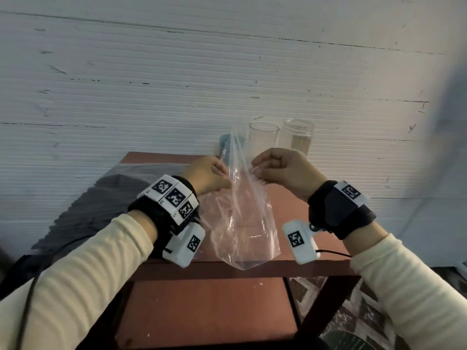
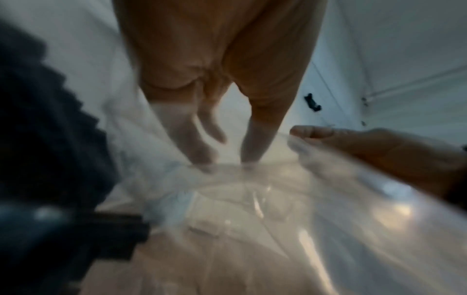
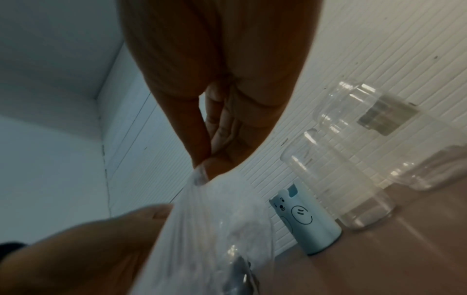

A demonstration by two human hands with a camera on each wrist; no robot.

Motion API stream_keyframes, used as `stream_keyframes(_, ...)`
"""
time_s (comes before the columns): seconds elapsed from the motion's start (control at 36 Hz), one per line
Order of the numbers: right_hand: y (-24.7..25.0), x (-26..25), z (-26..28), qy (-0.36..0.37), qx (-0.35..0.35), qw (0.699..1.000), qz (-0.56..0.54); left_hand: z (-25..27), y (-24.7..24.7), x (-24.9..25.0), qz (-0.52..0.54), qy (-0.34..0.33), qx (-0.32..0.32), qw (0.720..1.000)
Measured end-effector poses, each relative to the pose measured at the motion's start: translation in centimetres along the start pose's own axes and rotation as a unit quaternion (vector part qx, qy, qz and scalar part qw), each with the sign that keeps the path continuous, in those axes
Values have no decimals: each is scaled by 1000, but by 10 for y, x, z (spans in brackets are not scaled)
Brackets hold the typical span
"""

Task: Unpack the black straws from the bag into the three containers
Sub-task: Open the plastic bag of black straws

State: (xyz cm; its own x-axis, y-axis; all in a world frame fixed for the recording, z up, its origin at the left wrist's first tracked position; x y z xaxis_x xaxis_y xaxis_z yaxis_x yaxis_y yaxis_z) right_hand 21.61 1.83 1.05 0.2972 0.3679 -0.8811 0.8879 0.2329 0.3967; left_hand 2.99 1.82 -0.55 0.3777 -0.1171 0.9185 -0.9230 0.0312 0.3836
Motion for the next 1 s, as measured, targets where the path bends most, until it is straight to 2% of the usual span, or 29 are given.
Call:
stream_keyframes(0.06,0,-2,3,12,5,1000,10,1,3,7,-70,-44,56,995)
stream_keyframes(0.14,-2,-6,6,21,11,1000,16,5,5,27,-39,-121,115,985)
stream_keyframes(0.19,-4,-9,7,25,12,999,25,7,3,37,14,-119,93,988)
stream_keyframes(0.31,-10,-15,10,37,26,998,44,9,-9,35,135,-31,-24,990)
stream_keyframes(0.36,-12,-16,10,44,32,997,54,13,-13,32,171,-18,-48,984)
stream_keyframes(0.61,-26,-19,3,51,2,998,40,19,-4,25,257,0,-51,965)
stream_keyframes(0.83,-34,-19,-3,48,-1,997,61,21,7,20,229,-13,-33,973)
stream_keyframes(1.0,-38,-15,-4,49,3,996,74,22,12,15,205,-20,-48,977)
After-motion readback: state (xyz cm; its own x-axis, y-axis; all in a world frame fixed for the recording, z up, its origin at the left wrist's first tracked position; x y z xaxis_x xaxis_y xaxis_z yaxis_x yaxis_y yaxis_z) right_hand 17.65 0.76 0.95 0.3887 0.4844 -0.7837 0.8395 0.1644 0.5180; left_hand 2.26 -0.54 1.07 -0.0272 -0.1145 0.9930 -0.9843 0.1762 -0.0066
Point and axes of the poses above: each hand's wrist, its own z-axis away from the middle knuckle, its own y-axis out of the back of the hand, x = y × z, the point moved 4 cm from there along -z, towards the middle knuckle, and after that the axes turned 8 degrees about z, right-handed, at the moved point
